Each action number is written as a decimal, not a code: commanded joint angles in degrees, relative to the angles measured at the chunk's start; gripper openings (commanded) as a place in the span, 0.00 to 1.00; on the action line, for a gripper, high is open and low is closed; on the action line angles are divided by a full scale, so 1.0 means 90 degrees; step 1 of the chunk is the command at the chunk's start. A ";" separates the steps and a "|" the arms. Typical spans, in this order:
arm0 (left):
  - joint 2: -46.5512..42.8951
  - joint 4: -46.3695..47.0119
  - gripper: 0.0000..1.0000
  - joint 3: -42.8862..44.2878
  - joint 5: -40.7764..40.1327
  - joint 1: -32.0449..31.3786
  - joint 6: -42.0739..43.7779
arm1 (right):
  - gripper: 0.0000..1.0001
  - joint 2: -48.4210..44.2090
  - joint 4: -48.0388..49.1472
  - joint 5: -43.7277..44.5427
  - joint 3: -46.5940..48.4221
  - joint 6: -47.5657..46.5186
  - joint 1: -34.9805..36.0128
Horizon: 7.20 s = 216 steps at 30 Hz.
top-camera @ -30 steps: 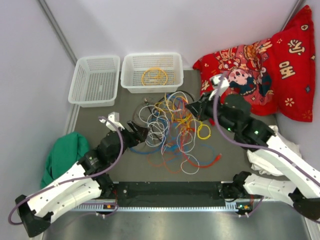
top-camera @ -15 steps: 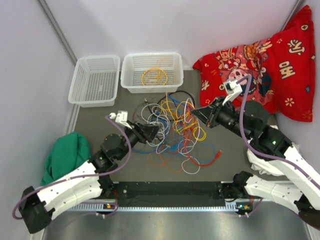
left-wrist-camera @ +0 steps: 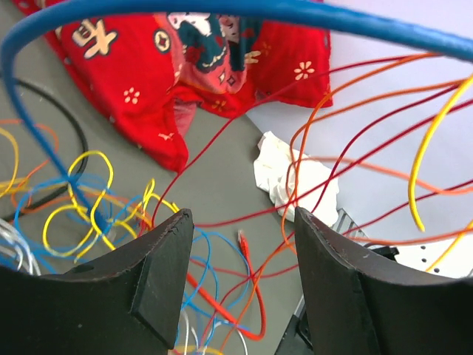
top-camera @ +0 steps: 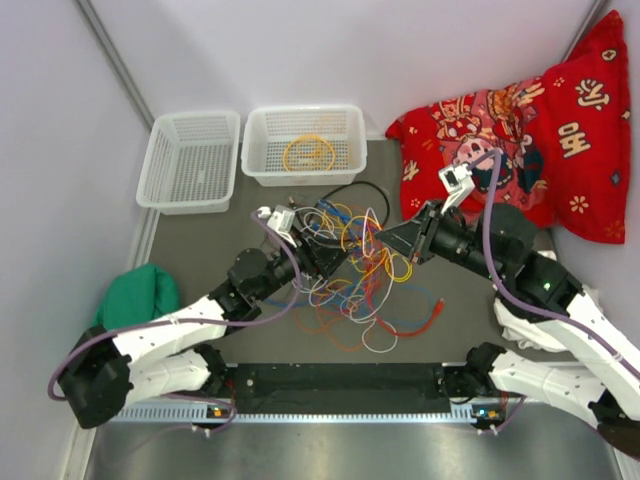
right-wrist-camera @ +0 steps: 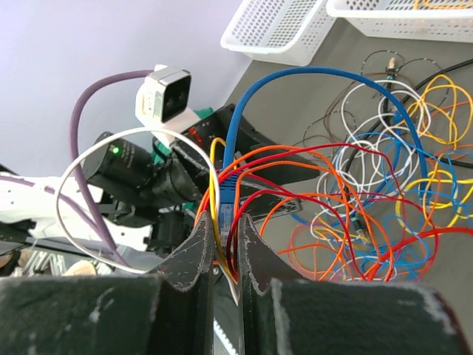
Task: Untangle the cables
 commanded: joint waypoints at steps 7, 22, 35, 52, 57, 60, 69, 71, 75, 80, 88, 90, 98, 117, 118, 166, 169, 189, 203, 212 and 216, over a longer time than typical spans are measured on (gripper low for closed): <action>0.0836 0.1124 0.62 0.0494 0.0402 -0.0032 0.0308 | 0.00 -0.0127 0.0391 -0.0330 0.0020 0.0194 0.0065; 0.0663 0.0053 0.00 0.1039 0.0393 -0.0032 0.0630 | 0.24 -0.0361 0.0206 0.0206 -0.0283 0.0155 0.0055; -0.0990 -0.6216 0.00 0.3549 -0.1365 -0.0022 0.0816 | 0.87 -0.0860 -0.0400 0.2298 -0.0722 -0.0402 0.0055; 0.0963 -0.6688 0.00 0.7826 -0.1893 -0.0022 0.1587 | 0.79 -0.0704 0.0605 0.0717 -0.1835 -0.0255 0.0065; 0.1364 -0.6689 0.00 0.8627 -0.1786 -0.0022 0.1578 | 0.80 -0.0255 0.1298 0.0296 -0.1875 -0.0333 0.0143; 0.1579 -0.6718 0.00 0.9077 -0.1649 -0.0022 0.1568 | 0.82 0.0106 0.1835 0.0247 -0.1846 -0.0509 0.0299; 0.1891 -0.6835 0.00 0.9449 -0.1522 -0.0022 0.1539 | 0.83 0.1559 0.3242 0.0012 -0.1728 -0.0938 0.0456; 0.1901 -0.6845 0.00 0.9439 -0.1493 -0.0022 0.1529 | 0.82 0.1873 0.3584 0.0003 -0.1592 -0.1027 0.0465; 0.1833 -0.6825 0.00 0.9332 -0.1522 -0.0022 0.1539 | 0.81 0.2596 0.4326 -0.0212 -0.1319 -0.1095 0.0485; 0.1774 -0.6825 0.00 0.9185 -0.1551 -0.0022 0.1519 | 0.77 0.3543 0.4882 -0.0417 -0.0957 -0.1027 0.0563; 0.1501 -0.6894 0.00 0.8942 -0.1678 -0.0032 0.1539 | 0.20 0.4092 0.4718 -0.0038 -0.0605 -0.0939 0.0641; 0.1259 -0.6894 0.00 0.8766 -0.1853 -0.0022 0.1520 | 0.00 0.3704 0.4214 0.0526 -0.0557 -0.1211 0.0632; -0.0548 -0.6328 0.00 0.5829 -0.3220 -0.0032 0.1110 | 0.00 0.2081 0.1946 0.2277 0.0975 -0.2511 0.0563; -0.3108 -0.2972 0.99 0.1132 -0.2226 -0.0022 0.0767 | 0.00 0.2051 -0.0741 0.2034 0.4415 -0.2482 0.0563; -0.3157 -0.2571 0.99 0.0993 -0.2177 -0.0032 0.0825 | 0.00 0.2050 -0.0761 0.2014 0.4385 -0.2453 0.0563; -0.0900 0.0295 0.95 0.1324 0.0354 -0.0081 0.0982 | 0.00 0.1660 -0.0585 0.0265 0.2500 -0.1368 0.0690; -0.1125 0.0235 0.96 0.1051 0.0226 -0.0081 0.0953 | 0.00 0.1670 -0.0625 0.0295 0.2500 -0.1427 0.0690; 0.0504 0.1632 0.81 0.1675 0.1593 -0.0178 0.0065 | 0.00 0.1982 -0.0312 -0.0281 0.2325 -0.1193 0.0690; -0.0159 0.1358 0.99 0.1334 0.1603 -0.0179 0.0045 | 0.00 0.1904 -0.0361 0.0022 0.2266 -0.1242 0.0690; 0.0162 0.1954 0.95 0.1236 0.1720 -0.0178 -0.0189 | 0.00 0.1972 -0.0244 -0.0212 0.2247 -0.1096 0.0690; 0.0523 0.2129 0.90 0.1353 0.1876 -0.0188 -0.0248 | 0.00 0.1963 -0.0165 -0.0349 0.2256 -0.1027 0.0690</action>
